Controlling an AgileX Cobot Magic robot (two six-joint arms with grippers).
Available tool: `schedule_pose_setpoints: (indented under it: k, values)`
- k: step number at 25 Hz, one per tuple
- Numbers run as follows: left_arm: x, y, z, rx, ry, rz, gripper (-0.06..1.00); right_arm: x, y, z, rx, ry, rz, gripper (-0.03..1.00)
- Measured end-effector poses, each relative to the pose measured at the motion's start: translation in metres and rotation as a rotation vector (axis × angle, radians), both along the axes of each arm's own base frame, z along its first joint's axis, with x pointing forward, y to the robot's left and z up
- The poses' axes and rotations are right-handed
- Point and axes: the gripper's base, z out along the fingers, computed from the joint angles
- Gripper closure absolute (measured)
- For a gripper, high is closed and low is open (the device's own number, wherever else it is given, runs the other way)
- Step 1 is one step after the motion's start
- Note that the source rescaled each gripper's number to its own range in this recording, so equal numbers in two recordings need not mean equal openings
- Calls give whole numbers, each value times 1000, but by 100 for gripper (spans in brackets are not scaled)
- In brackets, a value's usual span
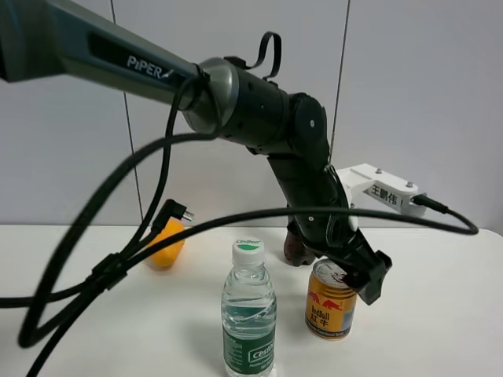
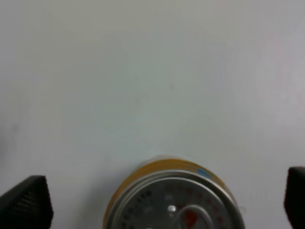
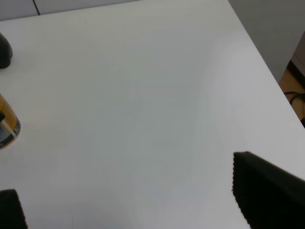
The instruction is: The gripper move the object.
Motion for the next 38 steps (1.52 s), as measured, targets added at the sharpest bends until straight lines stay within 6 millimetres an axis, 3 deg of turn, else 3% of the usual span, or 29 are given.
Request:
schedule_pose_setpoints:
  k: [9,17,21,31,38]
  values:
    - [-11,18,79,-72,-37,17,-5,0,0,0,0,0,0,-3]
    - [7,58,114,-94,-18,131,-5,0,0,0,0,0,0,-3]
    - [29,94,127,-97,-16,226,-5,0,0,0,0,0,0,-3]
    - [81,217,154,-89,-26,510,-5,0,0,0,0,0,0,-3]
    - [78,293,169,-42,-40,663,-6,0,0,0,0,0,0,-3]
